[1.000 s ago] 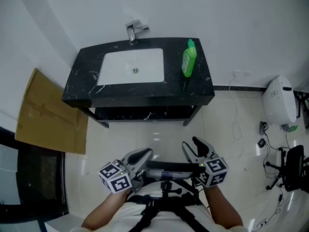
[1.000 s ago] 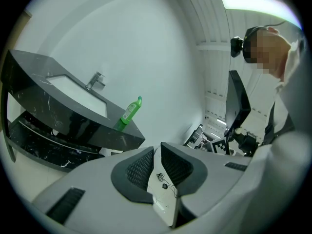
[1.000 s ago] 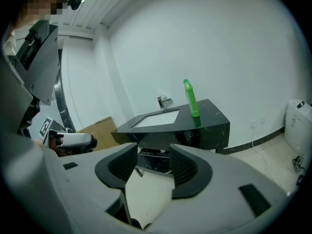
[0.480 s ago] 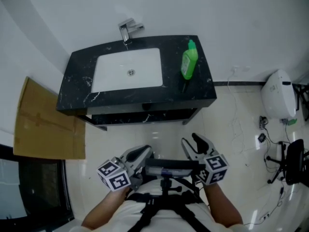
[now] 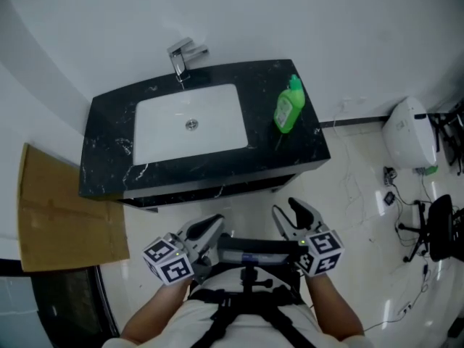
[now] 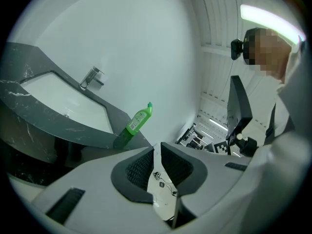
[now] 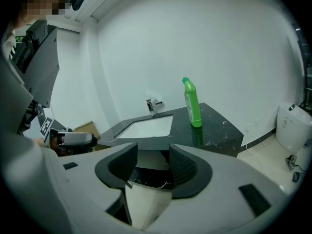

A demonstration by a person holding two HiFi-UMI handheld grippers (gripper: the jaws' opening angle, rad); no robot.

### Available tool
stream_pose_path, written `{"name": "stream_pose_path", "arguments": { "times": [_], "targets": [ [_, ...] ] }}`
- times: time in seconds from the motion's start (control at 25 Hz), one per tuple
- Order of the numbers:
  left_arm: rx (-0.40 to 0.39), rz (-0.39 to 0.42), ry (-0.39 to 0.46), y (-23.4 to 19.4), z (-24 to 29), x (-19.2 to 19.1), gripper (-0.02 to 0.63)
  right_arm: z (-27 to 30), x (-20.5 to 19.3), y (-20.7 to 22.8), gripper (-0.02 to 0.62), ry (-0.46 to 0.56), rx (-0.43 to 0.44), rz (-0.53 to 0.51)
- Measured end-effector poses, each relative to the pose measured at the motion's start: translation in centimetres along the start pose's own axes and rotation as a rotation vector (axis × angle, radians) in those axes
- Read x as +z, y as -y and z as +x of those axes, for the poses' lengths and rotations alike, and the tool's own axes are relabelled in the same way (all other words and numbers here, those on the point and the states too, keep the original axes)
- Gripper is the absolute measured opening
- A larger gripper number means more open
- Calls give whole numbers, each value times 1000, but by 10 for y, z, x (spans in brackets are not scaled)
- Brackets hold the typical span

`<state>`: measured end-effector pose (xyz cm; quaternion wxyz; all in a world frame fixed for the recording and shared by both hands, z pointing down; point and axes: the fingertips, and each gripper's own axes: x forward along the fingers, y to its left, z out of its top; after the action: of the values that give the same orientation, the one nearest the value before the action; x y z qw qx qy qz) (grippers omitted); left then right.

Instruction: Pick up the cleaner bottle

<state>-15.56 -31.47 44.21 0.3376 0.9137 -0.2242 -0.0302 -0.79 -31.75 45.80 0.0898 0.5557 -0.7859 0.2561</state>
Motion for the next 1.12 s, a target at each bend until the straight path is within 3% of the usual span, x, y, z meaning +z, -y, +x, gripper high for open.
{"name": "stream_pose_path", "arguments": {
  "times": [0.24, 0.44, 1.12],
  "targets": [
    [-14, -9, -12, -9, 4, 10, 44, 9, 4, 9, 210, 10, -21, 1],
    [22, -3, 36, -18, 14, 24, 44, 20, 17, 19, 210, -5, 0, -12],
    [56, 15, 64, -5, 53, 36, 44, 25, 50, 57, 210, 21, 36, -26]
  ]
}}
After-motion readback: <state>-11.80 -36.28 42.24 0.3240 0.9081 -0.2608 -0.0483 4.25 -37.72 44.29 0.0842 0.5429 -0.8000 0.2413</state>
